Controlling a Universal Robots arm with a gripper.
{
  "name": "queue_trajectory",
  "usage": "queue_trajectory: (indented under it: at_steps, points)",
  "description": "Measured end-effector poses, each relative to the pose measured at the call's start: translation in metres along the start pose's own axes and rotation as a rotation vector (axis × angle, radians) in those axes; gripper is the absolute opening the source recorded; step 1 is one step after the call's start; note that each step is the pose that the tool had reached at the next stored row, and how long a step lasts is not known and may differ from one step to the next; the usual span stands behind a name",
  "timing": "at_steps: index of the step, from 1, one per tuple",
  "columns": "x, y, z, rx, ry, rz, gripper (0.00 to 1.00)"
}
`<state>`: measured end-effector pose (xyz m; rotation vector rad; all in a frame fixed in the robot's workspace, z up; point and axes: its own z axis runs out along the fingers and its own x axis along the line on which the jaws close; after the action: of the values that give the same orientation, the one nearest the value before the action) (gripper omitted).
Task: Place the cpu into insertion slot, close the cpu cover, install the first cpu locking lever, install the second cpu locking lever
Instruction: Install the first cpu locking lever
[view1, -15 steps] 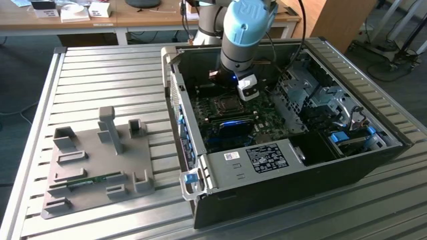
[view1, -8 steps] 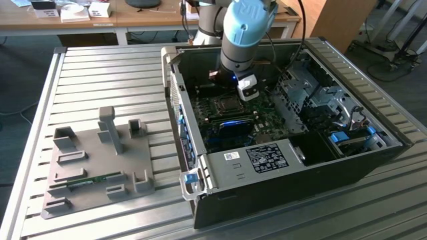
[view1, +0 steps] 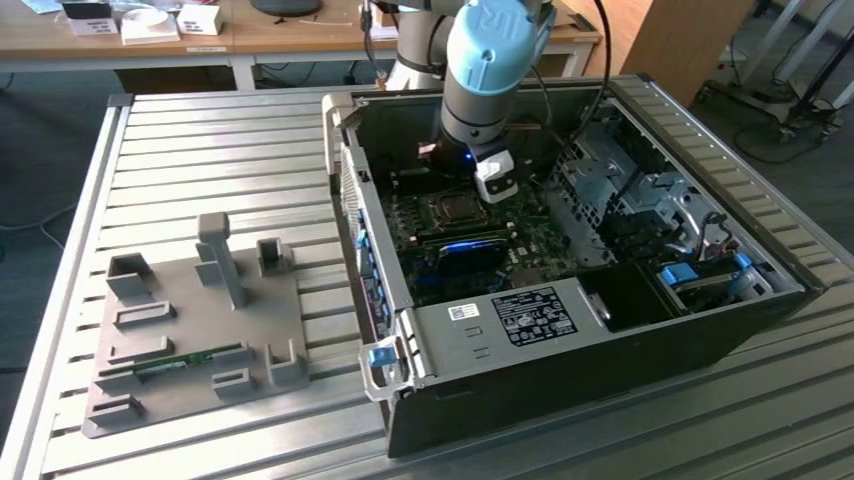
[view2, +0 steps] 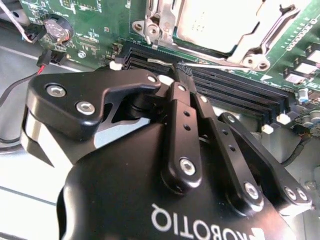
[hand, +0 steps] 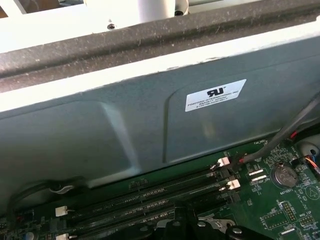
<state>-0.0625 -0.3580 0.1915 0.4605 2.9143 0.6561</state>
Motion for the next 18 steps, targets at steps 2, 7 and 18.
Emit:
queue_trajectory:
  at_steps: [2,7,18]
  points:
    - [-0.0004,0.0002,0.0002,0.0044,-0.0012,-0.001,0.11]
    - [-0.0011,0.0009,0.0007,0.0141,-0.004,-0.003,0.11]
    - [0.0004,0.0064,0.0035,0.02,-0.0056,-0.004,0.11]
